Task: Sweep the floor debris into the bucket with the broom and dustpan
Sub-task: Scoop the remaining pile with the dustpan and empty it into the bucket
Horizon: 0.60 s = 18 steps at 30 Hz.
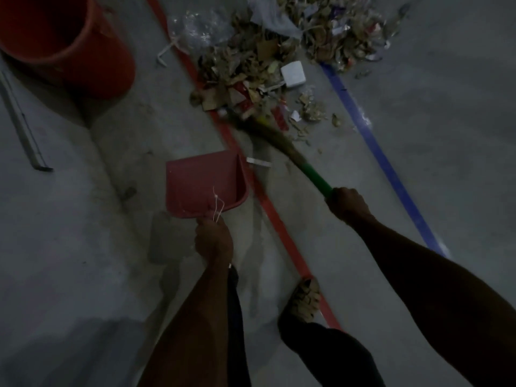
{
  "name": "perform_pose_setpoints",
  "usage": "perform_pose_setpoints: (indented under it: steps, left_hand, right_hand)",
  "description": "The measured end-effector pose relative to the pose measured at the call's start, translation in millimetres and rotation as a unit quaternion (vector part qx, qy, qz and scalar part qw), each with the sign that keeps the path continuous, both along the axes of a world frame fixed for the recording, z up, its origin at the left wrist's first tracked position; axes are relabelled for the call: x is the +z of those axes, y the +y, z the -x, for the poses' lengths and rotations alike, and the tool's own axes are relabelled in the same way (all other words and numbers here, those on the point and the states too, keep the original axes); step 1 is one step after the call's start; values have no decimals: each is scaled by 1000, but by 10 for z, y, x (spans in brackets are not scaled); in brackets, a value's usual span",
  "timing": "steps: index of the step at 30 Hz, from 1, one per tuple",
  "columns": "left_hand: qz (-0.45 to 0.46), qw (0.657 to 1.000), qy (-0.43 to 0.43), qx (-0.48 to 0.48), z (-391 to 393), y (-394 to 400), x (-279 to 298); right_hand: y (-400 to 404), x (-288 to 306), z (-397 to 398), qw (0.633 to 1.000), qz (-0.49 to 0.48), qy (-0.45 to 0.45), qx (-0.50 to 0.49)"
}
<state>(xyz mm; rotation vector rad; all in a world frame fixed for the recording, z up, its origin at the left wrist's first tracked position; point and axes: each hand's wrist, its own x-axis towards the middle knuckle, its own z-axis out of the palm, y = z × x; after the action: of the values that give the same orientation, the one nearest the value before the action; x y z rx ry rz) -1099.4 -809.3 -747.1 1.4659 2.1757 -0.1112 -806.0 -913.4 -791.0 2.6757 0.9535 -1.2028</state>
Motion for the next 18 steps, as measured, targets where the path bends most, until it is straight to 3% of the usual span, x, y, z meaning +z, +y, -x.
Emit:
perform_pose_setpoints:
  steps: [6, 12, 18]
  left_hand:
    - [-2, 999, -15, -28, -576, -331, 199]
    - [-37, 999, -17, -17, -845, -432, 196]
    - [-37, 999, 8, 34, -507, -519, 49]
  right_hand:
    - [-460, 379, -592, 995, -101, -1, -18]
    - [-787, 386, -450, 983, -179, 47, -10]
    - [-902, 120, -178, 986, -104, 109, 71]
